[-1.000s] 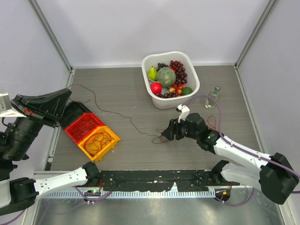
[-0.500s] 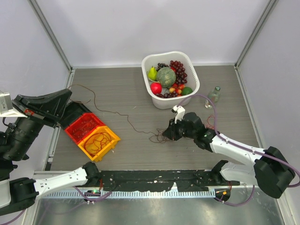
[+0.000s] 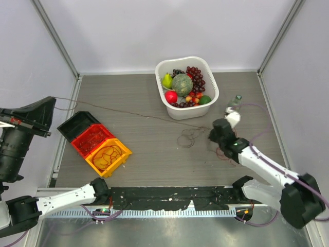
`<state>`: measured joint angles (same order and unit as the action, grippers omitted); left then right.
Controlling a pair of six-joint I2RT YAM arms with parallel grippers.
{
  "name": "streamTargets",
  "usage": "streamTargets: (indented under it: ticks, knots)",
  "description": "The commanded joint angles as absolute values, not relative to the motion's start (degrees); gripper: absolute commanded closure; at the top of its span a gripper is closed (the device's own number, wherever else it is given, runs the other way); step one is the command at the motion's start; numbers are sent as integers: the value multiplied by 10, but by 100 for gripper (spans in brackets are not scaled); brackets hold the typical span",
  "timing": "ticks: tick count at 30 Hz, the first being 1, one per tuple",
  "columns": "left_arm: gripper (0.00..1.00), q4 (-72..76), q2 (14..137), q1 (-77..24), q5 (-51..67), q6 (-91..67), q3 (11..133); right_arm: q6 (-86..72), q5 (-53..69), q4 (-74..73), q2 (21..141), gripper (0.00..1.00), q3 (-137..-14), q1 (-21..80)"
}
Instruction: Untangle the cables
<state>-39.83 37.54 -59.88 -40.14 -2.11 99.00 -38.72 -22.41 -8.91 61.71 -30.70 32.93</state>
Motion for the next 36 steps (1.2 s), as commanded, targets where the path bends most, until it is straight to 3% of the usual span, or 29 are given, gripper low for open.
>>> streamTargets:
  ticks: [1, 9, 13, 14, 18, 20, 27, 31, 36]
  knots:
    - [100, -396, 338, -599, -508, 40, 1001, -445, -339, -184, 520, 99, -310, 210]
    - [100, -419, 335, -599, -508, 30, 1024, -389, -310, -221, 514, 99, -346, 68]
    - [100, -439, 355, -598, -465, 4, 1025, -363, -305, -217, 499, 100, -359, 52]
    - [100, -440, 360, -599, -450, 4, 1022, -329, -276, -209, 486, 99, -360, 52]
    - [100, -440, 394, -599, -369, -36, 1013, -275, 67, -100, 473, 93, -329, 55]
    - [100, -422, 408, -598, -324, -57, 991, -274, 111, -95, 491, 87, -320, 74]
    - [100, -407, 515, -598, -123, -127, 959, -279, 67, -79, 516, 84, -302, 179]
    - [100, -423, 541, -598, -165, -136, 938, -282, 58, -76, 515, 84, -291, 179]
    - [100, -438, 515, -598, -187, -192, 762, -272, 46, -76, 500, 84, -277, 179]
